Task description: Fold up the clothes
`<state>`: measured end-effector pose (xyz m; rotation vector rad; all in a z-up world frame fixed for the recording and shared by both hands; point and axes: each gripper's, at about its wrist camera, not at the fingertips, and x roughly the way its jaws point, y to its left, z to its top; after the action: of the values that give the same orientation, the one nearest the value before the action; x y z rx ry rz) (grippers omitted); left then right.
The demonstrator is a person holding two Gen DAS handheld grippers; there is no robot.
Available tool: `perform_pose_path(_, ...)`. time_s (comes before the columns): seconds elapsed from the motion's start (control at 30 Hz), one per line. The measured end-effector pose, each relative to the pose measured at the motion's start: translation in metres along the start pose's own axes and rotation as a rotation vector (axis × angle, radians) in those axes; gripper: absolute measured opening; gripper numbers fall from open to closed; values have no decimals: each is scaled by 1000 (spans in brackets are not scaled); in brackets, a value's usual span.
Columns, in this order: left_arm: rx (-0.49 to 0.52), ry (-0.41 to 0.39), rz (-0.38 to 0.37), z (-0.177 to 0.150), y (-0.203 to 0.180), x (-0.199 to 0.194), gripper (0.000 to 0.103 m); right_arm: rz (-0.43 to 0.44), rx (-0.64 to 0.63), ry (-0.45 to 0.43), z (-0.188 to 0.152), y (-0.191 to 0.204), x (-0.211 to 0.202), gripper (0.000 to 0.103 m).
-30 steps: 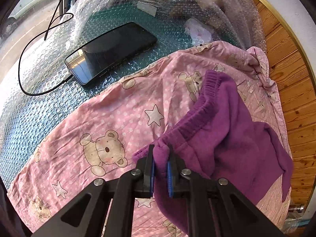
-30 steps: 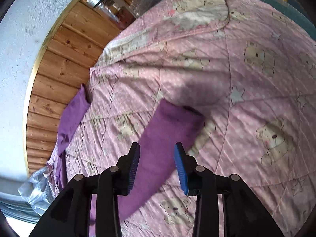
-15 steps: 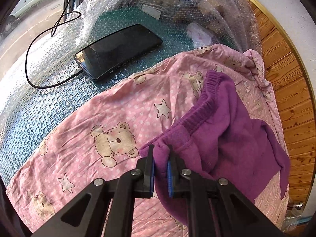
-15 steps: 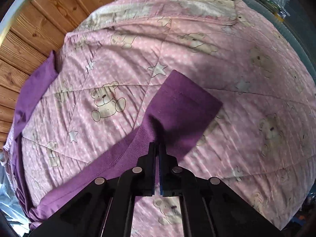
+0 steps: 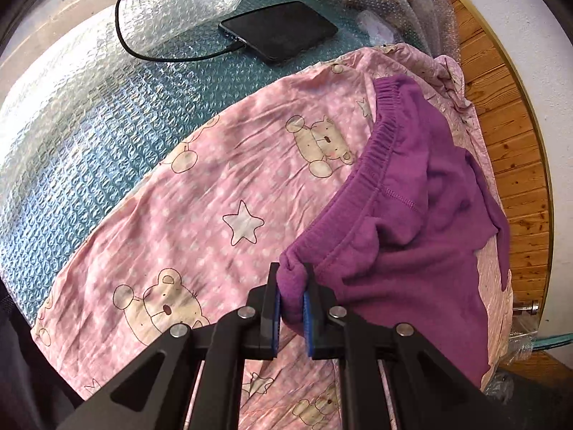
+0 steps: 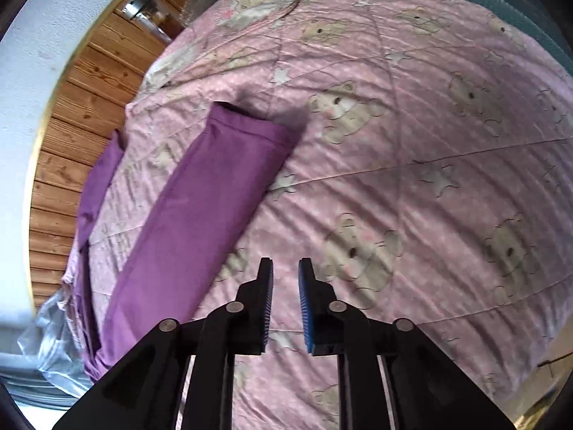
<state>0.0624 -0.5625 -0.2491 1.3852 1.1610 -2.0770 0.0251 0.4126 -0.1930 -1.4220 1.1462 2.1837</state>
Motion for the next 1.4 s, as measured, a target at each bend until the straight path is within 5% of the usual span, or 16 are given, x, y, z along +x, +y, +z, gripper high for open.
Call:
perform_pose_path(0.07,-7,-8,2,1,-1,6,10,36,-2,-46,4,13,4,41)
perform_pose_path(0.23,22,-29,22,3,-13,6,10,-10,-16,-68,20,32,46,46)
perform_pose_path(0.27,34,-30,28,3,-16,5,10,-14,-25,-62,21,34,54,43)
perform_pose_path(0.33,59,-38,44,6,-21,-1,10,-61,-57,-51,21,40,61,3)
perform_pose_path(0.67,173,3,82,33,-45,-40,10,-207,-20,-52,12,27,15,0)
perform_pose_path(0.8,204,68,187,31,-35,-14,11,-254,-81,-29,3,13,36,3)
perform_pose_path(0.87,185,107,225,25,-21,7,14,-254,-104,-32,6,10,32,19)
perform_pose_path(1.07,115,38,163,9,-2,-21,21,-299,-178,-193,7,23,-36,31)
perform_pose_path(1.2,124,-47,209,4,5,-59,21,-260,-408,-157,-5,80,-14,31)
perform_pose_path(1.3,207,-92,86,1,-37,-63,21,-261,-566,-104,-16,117,20,31)
perform_pose_path(1.4,316,-28,-4,-11,-89,-21,21,-272,-619,-40,-14,128,52,31)
